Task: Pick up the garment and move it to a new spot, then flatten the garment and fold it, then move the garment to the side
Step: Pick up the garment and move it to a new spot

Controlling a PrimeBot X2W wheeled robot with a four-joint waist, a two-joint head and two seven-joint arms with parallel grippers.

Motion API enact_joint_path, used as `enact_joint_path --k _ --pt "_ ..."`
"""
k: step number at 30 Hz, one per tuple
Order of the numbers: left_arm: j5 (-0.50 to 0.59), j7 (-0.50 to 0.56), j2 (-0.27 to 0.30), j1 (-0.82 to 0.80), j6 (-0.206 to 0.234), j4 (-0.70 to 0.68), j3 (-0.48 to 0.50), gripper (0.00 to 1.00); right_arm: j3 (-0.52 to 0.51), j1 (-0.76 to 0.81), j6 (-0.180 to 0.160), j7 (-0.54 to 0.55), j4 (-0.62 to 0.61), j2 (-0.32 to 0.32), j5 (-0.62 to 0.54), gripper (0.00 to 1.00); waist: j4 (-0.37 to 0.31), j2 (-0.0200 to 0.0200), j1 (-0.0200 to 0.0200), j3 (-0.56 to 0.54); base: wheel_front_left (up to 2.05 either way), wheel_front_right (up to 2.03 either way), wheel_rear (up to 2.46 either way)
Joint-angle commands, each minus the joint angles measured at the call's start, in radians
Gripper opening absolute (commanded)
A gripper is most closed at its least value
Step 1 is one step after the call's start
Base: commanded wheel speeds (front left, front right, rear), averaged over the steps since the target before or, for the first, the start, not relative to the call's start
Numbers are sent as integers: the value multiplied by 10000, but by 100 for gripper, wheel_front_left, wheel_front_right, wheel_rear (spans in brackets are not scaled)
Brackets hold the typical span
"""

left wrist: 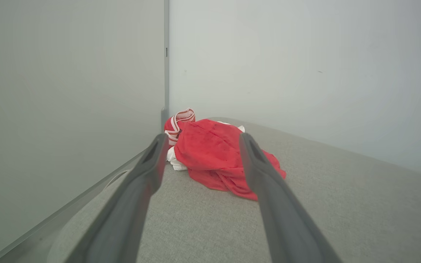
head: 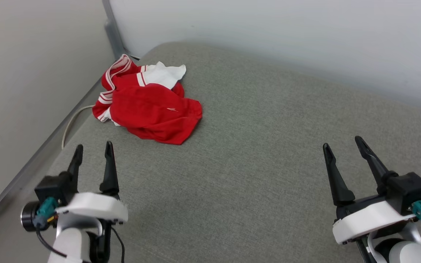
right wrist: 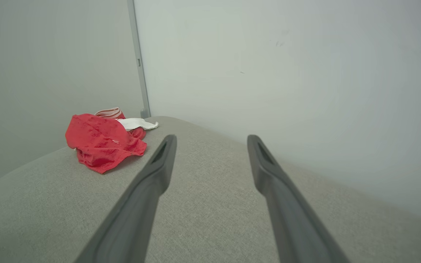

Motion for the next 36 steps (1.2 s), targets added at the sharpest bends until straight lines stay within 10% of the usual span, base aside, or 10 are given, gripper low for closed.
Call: enact_joint_path --k 1,19,36 --pt "-157 62 131 -633 -43 301 101 100 -34 -257 -7 63 -113 12 -150 100 -421 0 0 506 0 0 0" --pt "-1653 3885 2617 -5844 -434 3290 731 100 -53 -1876 -7 164 -892 -180 -559 100 -2671 0 0 3855 0 0 0" --pt "-2413 7747 4290 -7569 -510 6043 592 100 70 -2843 -7 38 -1238 -375 -618 100 -3347 0 0 5591 0 0 0"
